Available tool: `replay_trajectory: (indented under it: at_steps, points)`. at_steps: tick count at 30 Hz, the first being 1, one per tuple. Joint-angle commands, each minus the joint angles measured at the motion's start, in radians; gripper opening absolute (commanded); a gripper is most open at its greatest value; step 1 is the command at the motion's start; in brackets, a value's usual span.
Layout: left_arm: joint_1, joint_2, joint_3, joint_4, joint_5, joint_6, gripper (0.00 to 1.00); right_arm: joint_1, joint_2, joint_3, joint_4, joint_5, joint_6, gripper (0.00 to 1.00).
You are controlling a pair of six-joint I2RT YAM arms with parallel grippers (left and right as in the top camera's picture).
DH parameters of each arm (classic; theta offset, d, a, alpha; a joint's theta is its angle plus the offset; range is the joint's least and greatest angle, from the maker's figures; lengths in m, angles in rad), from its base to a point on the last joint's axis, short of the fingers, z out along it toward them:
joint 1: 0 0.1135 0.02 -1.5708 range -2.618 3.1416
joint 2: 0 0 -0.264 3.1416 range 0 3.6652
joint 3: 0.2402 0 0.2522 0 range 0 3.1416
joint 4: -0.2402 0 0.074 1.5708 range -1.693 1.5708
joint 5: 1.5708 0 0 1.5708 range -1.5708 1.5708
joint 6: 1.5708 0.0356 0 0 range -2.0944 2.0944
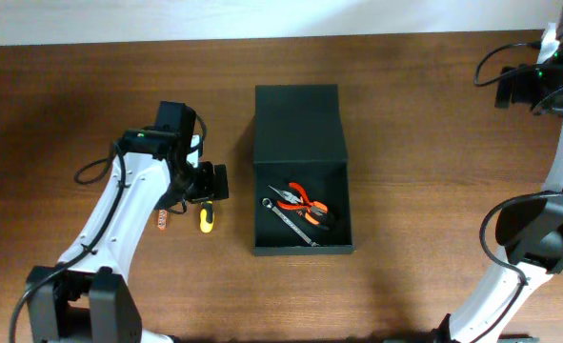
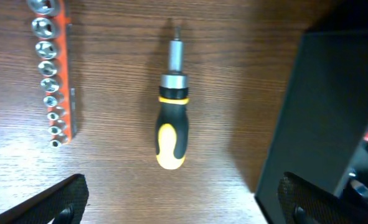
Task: Pack container
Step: 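Lower the left gripper toward the screwdriver handle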
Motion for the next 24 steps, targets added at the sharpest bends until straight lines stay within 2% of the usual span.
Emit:
replay_trajectory:
  at_steps: [1,14,24]
  points:
    - [-0.015,0.053,0.019,-0.014,-0.079,-0.021,0.99,-0.002,0.002,-0.002,0.003,-0.002,0.013,0.99]
    - [-0.039,0.179,0.019,-0.002,-0.093,-0.050,0.99,-0.002,0.002,-0.002,0.003,-0.002,0.013,0.99]
    - [-0.039,0.183,0.019,0.032,-0.065,-0.048,0.99,-0.002,0.002,-0.002,0.003,-0.002,0.013,0.99]
